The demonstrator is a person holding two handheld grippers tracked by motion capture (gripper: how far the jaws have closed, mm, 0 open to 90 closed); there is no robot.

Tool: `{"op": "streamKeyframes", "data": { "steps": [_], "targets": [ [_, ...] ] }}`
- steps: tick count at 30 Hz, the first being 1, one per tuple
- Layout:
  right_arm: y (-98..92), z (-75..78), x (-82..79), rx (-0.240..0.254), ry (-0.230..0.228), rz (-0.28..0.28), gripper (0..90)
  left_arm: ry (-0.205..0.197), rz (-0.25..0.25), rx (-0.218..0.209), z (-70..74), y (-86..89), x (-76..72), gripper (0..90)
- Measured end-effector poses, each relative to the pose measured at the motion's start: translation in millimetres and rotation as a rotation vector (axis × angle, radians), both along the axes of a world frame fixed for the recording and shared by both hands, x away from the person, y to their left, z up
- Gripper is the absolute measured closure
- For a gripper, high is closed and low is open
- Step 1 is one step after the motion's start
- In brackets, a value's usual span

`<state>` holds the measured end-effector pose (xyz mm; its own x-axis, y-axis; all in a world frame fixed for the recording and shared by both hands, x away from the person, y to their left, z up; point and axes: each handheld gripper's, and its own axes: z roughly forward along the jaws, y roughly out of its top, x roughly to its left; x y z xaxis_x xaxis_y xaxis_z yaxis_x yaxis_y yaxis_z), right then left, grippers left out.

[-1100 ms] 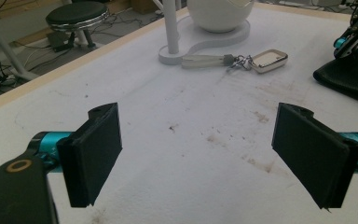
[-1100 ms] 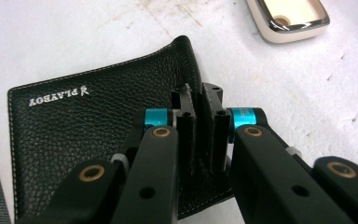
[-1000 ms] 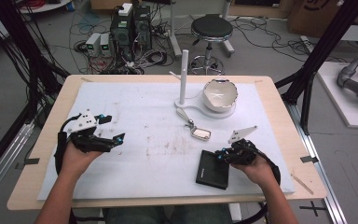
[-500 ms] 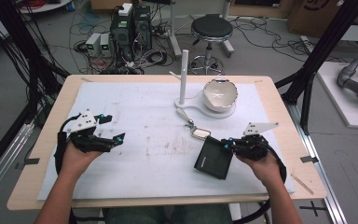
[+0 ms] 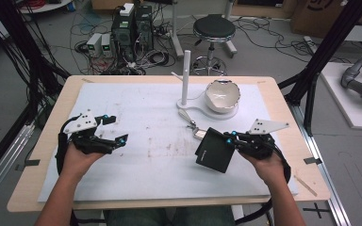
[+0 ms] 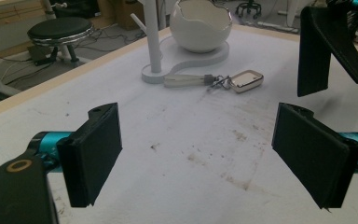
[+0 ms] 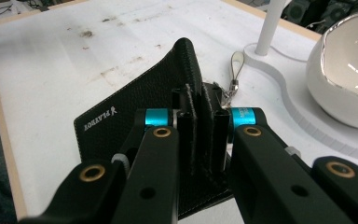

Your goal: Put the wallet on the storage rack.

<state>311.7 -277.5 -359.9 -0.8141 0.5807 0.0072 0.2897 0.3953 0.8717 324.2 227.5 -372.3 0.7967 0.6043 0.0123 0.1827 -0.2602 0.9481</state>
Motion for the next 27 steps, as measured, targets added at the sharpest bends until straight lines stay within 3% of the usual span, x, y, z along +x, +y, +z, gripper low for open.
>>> {"op": "streamKeyframes", "data": {
  "steps": [10,17,27],
  "targets": [
    [0.6,1.9,-1.5,0.011,-0.020,-0.007,86.5,0.006,-0.016,-0.007,-0.2,-2.3,0.5,15.8],
    [-1.3,3.6,-2.6,0.048,-0.033,-0.020,86.5,0.008,-0.027,-0.017,-0.5,-3.4,0.6,15.7],
    [13.3,15.1,-8.9,0.066,-0.106,0.003,86.5,0.022,-0.088,-0.062,1.1,-14.9,-0.8,15.7]
  ]
}}
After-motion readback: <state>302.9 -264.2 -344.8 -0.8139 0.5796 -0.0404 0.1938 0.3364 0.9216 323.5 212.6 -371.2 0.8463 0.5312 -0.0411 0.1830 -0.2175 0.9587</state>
